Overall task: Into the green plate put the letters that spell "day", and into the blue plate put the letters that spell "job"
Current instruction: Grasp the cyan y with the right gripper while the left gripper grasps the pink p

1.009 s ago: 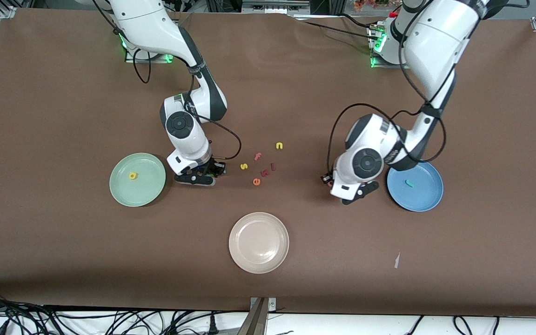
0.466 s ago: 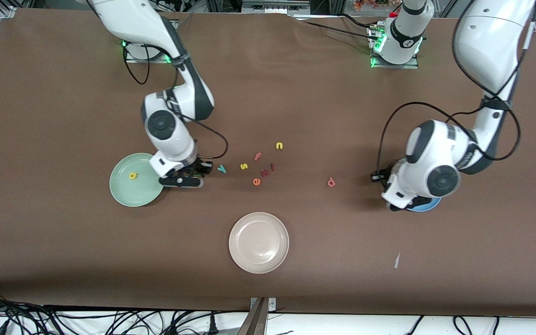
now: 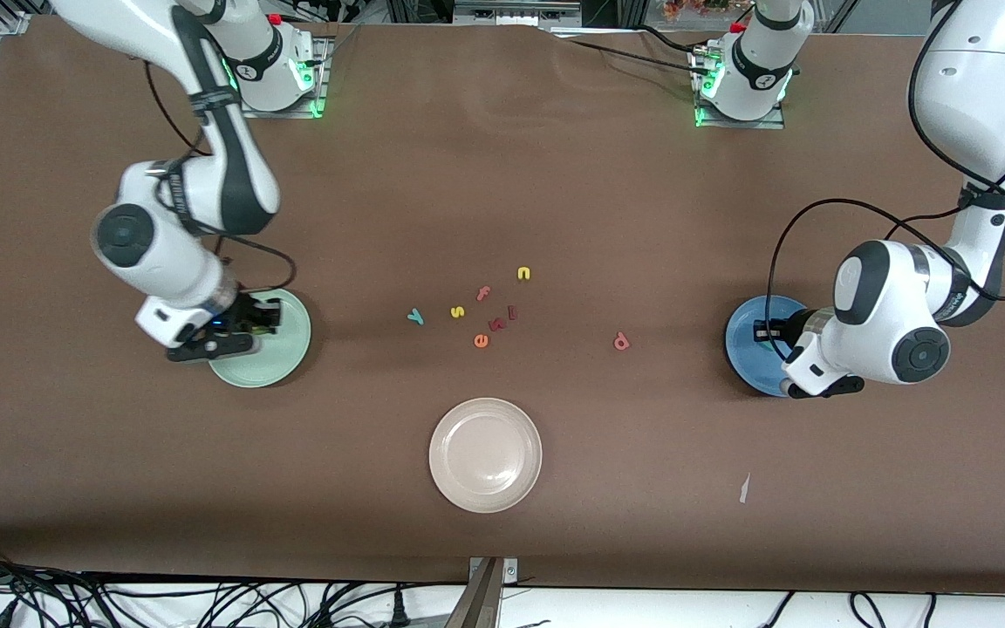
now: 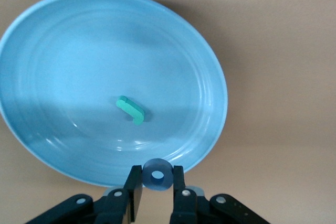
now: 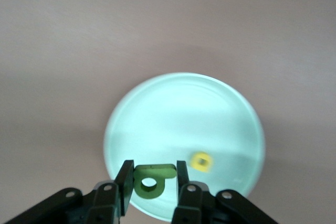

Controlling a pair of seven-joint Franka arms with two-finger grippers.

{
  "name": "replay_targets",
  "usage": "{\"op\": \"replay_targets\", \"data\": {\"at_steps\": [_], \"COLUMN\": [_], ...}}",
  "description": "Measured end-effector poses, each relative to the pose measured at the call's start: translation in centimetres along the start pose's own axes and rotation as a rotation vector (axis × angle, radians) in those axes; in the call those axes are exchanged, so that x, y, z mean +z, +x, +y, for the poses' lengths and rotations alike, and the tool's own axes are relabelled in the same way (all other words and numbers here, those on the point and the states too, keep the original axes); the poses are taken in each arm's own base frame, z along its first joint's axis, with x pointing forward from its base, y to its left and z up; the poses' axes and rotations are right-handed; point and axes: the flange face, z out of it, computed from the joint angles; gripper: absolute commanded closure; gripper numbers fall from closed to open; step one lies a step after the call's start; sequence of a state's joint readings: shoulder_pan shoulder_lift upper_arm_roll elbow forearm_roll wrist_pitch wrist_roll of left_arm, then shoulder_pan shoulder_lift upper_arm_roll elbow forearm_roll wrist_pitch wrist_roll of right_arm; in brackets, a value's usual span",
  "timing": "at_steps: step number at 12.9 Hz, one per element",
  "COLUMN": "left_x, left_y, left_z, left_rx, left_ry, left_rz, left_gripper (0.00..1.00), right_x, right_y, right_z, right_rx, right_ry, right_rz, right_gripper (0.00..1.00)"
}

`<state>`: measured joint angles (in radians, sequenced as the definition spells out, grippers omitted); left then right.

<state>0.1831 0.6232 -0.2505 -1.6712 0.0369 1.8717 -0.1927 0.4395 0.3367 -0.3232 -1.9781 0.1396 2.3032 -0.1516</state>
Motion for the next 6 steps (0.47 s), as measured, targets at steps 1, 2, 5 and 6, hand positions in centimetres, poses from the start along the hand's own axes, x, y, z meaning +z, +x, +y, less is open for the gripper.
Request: {"op": "replay_targets", "data": {"at_steps": [1,2,5,6], "left_x": [0.7,1.2,1.8,1.8], "left_y": [0.1,0.0,0.0,0.0], "left_z": [0.2,0.5,1.2,1.4], "left_rx": [0.005,0.011,0.021,0.024], "left_ry": [-0.002,-0.003,-0.006,-0.006], "left_rz": [-0.003,-0.005,0.005,0.008], "left_gripper": [0.81,0.73,0.00,0.00], "right_x": [-0.1,-0.1,0.1,0.2], "right_y": [-0.5,-0.8,-0.7,-0.7], "right_z": [1.1,1.3,-1.2,-3.3], "right_rx": [-0.001,0.004,0.050,0.076], "right_ry": [0.007,0.011,0.022,0.028], "right_rz": [-0.020,-0.033,-0.043,-0.046], "right_gripper": [0.09,0.09,0.09,0.09]}}
